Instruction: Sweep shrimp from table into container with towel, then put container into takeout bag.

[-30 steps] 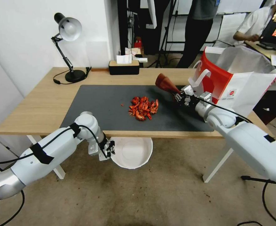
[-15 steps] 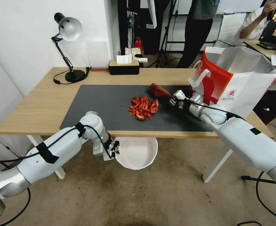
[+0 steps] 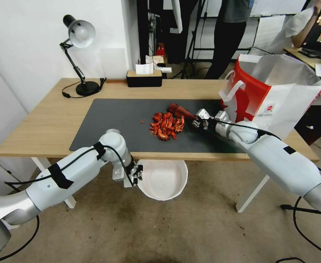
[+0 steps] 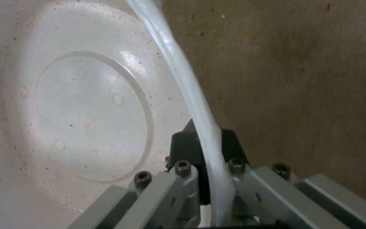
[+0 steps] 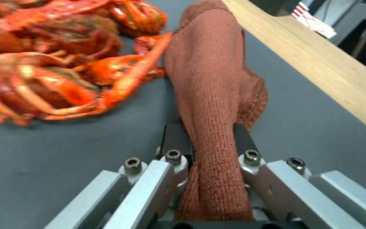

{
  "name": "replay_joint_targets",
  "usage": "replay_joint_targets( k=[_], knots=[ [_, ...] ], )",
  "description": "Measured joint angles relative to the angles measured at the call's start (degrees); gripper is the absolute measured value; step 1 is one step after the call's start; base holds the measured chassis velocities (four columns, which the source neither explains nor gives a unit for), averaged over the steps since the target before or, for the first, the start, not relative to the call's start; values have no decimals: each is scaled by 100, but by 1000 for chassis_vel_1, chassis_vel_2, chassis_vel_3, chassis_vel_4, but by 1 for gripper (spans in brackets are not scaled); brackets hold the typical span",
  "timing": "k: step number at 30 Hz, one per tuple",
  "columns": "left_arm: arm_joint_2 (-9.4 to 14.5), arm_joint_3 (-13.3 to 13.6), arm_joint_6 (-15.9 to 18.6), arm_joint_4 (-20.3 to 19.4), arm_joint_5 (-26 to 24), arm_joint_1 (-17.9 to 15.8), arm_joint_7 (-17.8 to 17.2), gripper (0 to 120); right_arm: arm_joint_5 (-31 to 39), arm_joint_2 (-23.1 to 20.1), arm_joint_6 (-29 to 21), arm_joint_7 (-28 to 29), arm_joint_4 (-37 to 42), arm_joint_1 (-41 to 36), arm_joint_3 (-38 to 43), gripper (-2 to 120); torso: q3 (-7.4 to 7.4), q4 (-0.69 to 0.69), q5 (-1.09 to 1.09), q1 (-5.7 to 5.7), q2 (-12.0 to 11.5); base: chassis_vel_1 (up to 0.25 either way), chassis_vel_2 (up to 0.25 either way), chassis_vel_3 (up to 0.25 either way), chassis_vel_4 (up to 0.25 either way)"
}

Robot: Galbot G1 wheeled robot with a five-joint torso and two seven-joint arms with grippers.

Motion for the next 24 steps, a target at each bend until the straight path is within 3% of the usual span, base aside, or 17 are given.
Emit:
replay_joint_targets(
  k=[9, 24],
  knots=[
    [-26, -15, -61, 153, 1, -44, -12, 0, 222, -118, 119, -488, 195, -180, 89, 7, 0, 3, 1, 0, 0, 0, 0, 0, 0],
    [-174, 176, 118, 297, -521, -194, 219, 0, 328, -661, 74, -306, 1184, -872, 329, 7, 1, 1, 1, 0, 0, 0, 0, 0, 0]
  ],
)
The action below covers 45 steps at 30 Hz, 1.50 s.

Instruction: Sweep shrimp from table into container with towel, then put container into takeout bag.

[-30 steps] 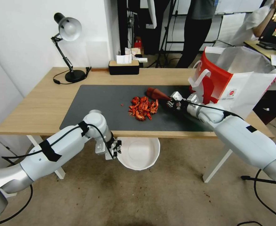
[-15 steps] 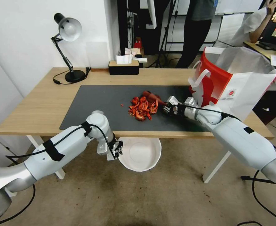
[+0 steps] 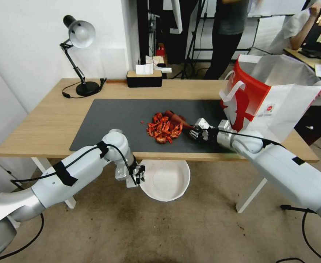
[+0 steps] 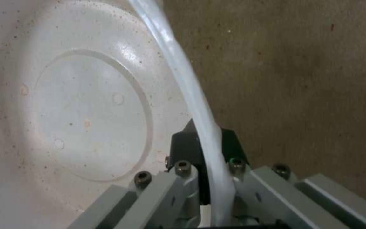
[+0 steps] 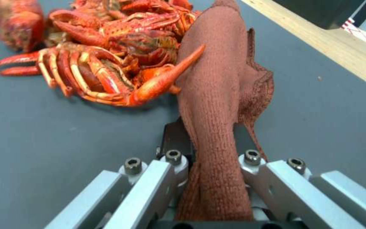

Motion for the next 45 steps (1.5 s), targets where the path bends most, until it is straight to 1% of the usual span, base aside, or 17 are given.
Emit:
replay_joint_targets(
  k=[3, 6, 11, 13, 17, 21, 34, 45],
  knots=[
    [4, 36, 37, 80, -129, -88, 29, 0, 57, -117, -51, 1, 238, -171, 87, 7, 0, -1, 0, 0, 0, 0, 0, 0, 0],
    [6, 38, 38, 126, -155, -114, 34, 0, 94, -167, -76, -3, 376, -260, 121, 7, 0, -1, 0, 0, 0, 0, 0, 0, 0],
    [-22, 37, 42, 229, -225, -149, 35, 0, 101, -186, -94, -14, 474, -313, 134, 7, 1, 0, -1, 0, 0, 0, 0, 0, 0],
    [-61, 39, 37, 316, -286, -185, 48, 0, 103, -194, -99, -26, 538, -356, 144, 7, 1, 2, 0, -1, 0, 0, 0, 0, 0],
    [-92, 49, 34, 392, -369, -224, 84, 0, 108, -211, -114, -56, 678, -439, 160, 7, 1, 1, 0, -2, 0, 0, 0, 0, 0],
    [-93, 54, 36, 399, -405, -235, 114, 0, 108, -237, -134, -88, 778, -513, 214, 7, 1, 2, 0, -1, 0, 0, 0, 0, 0],
    [-72, 66, 43, 502, -498, -294, 142, 0, 108, -506, -169, -260, 1222, -970, 601, 7, 2, 1, -1, -2, 0, 0, 0, 0, 0],
    [-42, 65, 42, 550, -510, -310, 148, 0, 117, -582, -143, -362, 1462, -1249, 758, 7, 0, 1, -1, 0, 0, 0, 0, 0, 0]
  ],
)
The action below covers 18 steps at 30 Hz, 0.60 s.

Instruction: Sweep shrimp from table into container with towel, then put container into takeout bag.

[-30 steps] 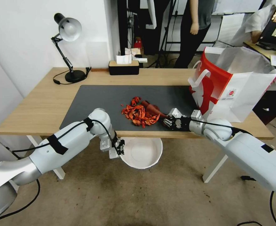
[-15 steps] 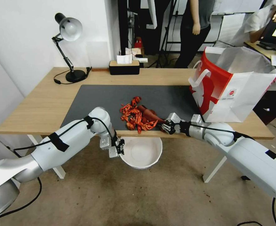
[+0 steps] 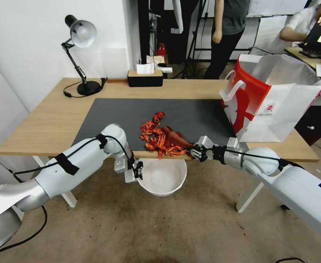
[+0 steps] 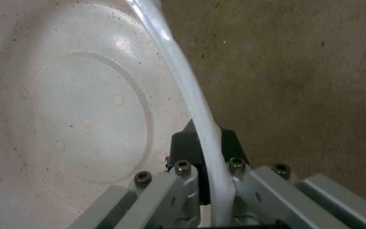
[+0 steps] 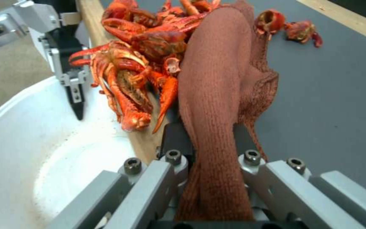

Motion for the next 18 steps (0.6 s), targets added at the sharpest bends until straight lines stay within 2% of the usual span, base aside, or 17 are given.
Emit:
replay_joint_targets(
  k=[18],
  knots=[
    [172, -13, -30, -36, -4, -12, 22, 0, 4, -140, 43, -50, 228, -296, 216, 7, 0, -1, 1, 0, -1, 0, 0, 0, 0]
  ],
)
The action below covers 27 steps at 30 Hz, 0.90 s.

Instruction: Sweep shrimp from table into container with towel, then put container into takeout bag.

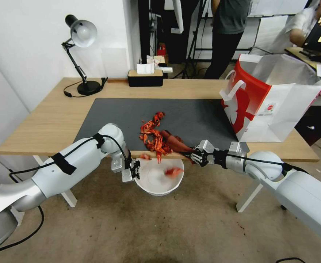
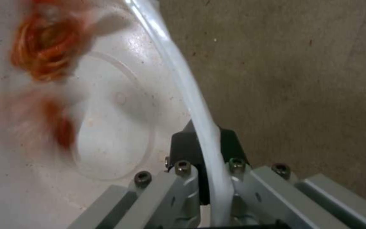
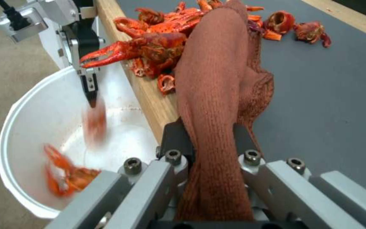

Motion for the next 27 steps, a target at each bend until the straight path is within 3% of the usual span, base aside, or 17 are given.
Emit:
replay_joint_targets(
  k=[10, 27],
  knots=[
    [109, -25, -21, -40, -16, 28, 17, 0, 18, -55, 7, -28, 131, -19, 19, 7, -1, 0, 0, 1, 0, 0, 0, 0, 0],
    [50, -40, -30, -37, -16, 27, 48, 0, 28, -109, -21, -229, 270, -158, 22, 7, 0, 1, -1, 1, 0, 0, 0, 0, 0]
  ],
)
